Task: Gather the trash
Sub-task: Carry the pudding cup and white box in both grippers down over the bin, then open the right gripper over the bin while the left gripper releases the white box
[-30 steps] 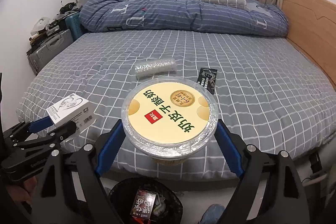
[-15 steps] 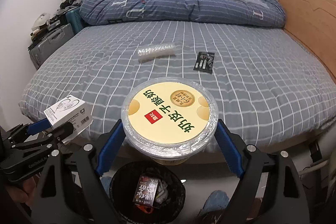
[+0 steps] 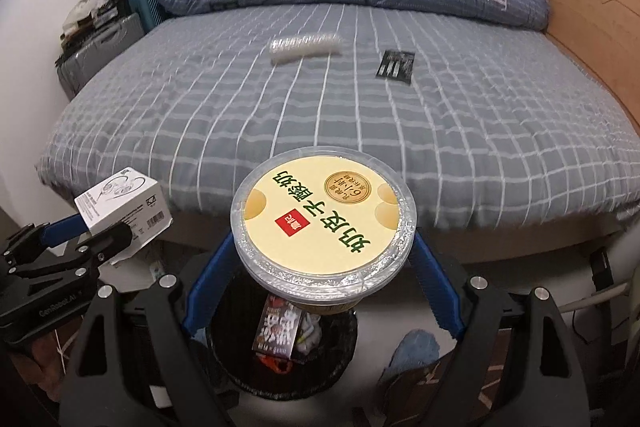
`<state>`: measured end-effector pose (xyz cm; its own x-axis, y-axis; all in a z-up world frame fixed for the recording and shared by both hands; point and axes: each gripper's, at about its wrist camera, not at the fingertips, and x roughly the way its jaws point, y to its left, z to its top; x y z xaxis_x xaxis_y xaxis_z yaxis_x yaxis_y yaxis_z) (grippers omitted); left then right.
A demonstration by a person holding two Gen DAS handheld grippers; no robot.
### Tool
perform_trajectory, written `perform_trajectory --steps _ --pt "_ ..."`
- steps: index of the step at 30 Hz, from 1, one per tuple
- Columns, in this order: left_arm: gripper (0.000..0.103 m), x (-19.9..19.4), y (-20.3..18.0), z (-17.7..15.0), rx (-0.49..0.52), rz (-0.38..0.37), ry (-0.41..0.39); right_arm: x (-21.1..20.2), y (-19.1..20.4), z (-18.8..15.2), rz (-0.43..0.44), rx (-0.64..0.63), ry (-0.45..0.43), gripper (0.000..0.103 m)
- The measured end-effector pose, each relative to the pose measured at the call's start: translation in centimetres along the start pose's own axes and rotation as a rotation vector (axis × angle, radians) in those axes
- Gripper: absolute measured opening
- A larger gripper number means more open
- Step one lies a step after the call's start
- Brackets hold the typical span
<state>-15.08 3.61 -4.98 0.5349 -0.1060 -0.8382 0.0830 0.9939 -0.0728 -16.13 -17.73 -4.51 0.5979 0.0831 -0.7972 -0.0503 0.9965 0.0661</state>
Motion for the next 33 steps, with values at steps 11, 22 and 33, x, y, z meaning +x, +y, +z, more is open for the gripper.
perform_trajectory --steps 11,22,33 --pt "0.072 3.9 2.5 -4.2 -0.036 0.019 0.096 3.9 1.8 -4.8 0.026 -0.028 0.121 0.081" --pt "0.072 7.0 7.1 -6.1 -0.089 0.063 0.148 10.1 4.3 -7.5 0.050 -0.061 0.257 0.081" --pt "0.072 7.9 8.6 -6.3 -0.119 0.079 0.163 11.9 6.2 -7.9 0.060 -0.101 0.288 0.084"
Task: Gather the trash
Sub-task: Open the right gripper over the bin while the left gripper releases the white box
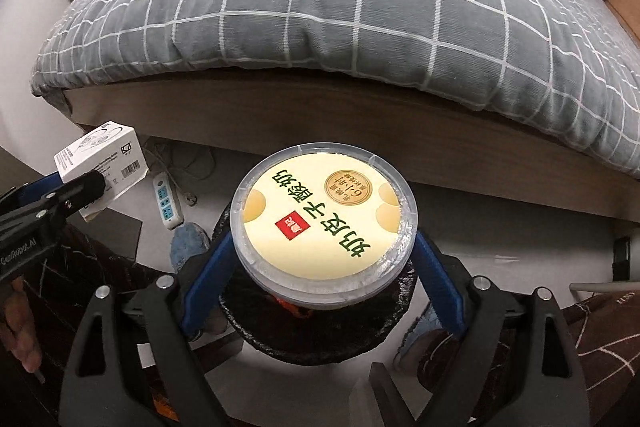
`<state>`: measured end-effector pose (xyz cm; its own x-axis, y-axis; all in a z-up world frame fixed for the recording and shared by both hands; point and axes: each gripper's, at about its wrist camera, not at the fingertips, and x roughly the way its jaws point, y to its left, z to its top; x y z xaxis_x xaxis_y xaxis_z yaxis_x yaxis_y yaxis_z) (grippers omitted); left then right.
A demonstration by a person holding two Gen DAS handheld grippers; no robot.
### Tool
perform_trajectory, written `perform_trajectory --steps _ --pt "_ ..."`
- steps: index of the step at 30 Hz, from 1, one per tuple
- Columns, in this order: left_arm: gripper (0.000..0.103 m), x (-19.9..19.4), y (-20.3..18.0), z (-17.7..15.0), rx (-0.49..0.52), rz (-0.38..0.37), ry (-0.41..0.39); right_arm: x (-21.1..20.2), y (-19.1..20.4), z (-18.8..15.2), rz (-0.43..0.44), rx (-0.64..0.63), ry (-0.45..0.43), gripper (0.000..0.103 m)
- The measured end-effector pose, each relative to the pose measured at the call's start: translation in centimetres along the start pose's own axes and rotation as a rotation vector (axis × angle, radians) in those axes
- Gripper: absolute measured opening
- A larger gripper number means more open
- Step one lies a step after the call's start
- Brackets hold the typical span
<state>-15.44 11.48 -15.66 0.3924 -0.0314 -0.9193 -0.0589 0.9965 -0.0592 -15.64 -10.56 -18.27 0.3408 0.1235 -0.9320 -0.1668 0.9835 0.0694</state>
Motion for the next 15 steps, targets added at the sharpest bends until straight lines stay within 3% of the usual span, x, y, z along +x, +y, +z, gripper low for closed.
perform_trajectory --steps 2,4,15 --pt "0.072 0.2 -0.4 0.1 0.009 -0.004 0.001 0.1 0.1 0.0 -0.018 -0.001 -0.001 0.093" --pt "0.072 0.4 -1.0 0.1 0.017 -0.012 0.006 0.2 -0.5 0.1 -0.032 0.005 -0.010 0.095" --pt "0.072 2.3 -7.0 0.5 0.104 -0.080 0.047 -2.1 -6.1 -0.6 -0.084 0.091 -0.051 0.095"
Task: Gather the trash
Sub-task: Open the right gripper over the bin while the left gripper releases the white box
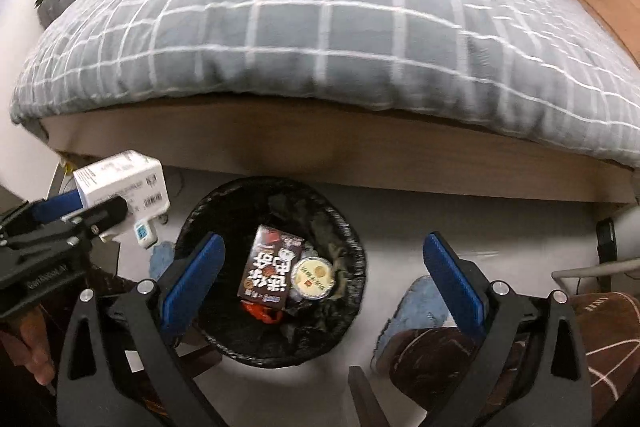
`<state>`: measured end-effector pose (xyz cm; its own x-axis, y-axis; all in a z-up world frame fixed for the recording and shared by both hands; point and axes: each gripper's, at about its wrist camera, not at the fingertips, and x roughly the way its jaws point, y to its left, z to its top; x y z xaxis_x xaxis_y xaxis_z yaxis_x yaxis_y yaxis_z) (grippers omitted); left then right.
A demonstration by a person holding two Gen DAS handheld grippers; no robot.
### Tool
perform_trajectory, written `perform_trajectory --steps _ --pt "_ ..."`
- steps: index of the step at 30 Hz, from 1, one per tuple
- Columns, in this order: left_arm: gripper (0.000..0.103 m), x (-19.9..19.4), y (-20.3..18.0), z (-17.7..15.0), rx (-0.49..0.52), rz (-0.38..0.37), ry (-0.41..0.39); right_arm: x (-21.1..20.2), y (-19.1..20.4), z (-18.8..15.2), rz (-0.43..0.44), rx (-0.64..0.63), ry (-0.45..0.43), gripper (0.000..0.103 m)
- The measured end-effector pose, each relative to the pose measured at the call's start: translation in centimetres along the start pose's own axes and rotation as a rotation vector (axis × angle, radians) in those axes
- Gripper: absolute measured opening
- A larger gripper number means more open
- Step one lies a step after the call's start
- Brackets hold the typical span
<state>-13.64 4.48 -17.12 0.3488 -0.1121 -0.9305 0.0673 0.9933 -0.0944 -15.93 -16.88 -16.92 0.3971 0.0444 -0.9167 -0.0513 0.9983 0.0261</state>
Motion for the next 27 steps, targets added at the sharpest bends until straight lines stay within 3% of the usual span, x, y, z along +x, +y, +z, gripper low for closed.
perform_trajectory --steps 6,14,15,17,27 --pt "0.072 1.3 -2.8 0.1 0.043 -0.040 0.037 -0.6 -3.4 -0.2 -0.028 0.060 -0.004 0.095" --pt "0.074 1.9 -4.7 -0.2 0.084 -0.056 0.048 -0.9 -4.9 -0.6 -0.052 0.083 -0.004 0.095" --pt "0.076 1.9 -4.7 -0.2 0.086 -0.056 0.042 -0.9 -4.9 -0.6 -0.053 0.087 -0.005 0.095" --pt "0.092 1.9 -4.6 -0.2 0.087 -0.043 0.028 -0.9 -4.8 -0.6 -0.049 0.090 -0.005 0.095" --pt "0.097 0.3 -3.8 0.6 0.074 0.002 -0.012 -1.6 -3.7 -0.1 -0.044 0.076 -0.022 0.095"
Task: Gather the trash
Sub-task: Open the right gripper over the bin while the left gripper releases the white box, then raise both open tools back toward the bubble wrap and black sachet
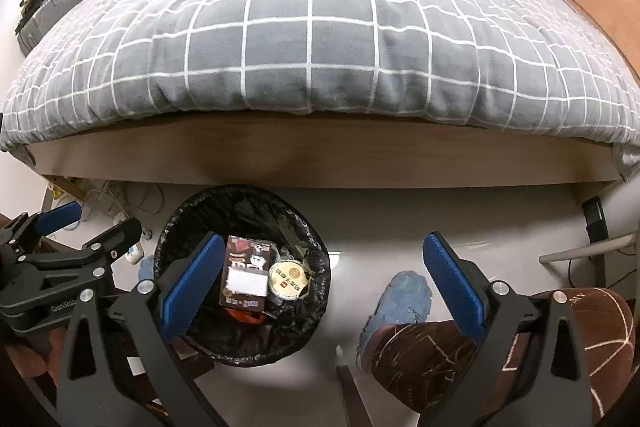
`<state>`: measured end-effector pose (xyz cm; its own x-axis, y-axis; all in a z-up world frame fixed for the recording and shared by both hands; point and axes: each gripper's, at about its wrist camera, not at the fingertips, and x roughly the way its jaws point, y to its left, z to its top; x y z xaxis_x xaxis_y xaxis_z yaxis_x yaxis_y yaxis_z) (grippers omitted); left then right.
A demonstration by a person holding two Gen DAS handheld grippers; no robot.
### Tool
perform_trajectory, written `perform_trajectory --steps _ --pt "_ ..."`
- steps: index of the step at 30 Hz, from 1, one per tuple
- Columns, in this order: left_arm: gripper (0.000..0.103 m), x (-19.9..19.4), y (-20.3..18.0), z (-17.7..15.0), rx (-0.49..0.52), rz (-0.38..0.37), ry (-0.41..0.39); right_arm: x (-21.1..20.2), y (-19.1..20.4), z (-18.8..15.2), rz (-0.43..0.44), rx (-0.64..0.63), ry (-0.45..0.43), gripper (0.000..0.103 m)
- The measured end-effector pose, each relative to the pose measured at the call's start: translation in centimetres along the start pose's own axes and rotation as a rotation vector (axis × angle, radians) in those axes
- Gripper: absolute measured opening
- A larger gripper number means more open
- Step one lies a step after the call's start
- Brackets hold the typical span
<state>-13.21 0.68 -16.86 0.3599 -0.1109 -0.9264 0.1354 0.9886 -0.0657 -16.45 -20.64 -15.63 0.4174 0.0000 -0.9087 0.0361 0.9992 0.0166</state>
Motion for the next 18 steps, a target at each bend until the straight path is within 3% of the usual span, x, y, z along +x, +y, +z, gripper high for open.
perform_trajectory --steps 18 --pt "0.097 -6.8 1.2 3.8 -0.011 0.018 -0.117 -6.3 -0.9 4.7 -0.018 0.032 -0.150 0.095"
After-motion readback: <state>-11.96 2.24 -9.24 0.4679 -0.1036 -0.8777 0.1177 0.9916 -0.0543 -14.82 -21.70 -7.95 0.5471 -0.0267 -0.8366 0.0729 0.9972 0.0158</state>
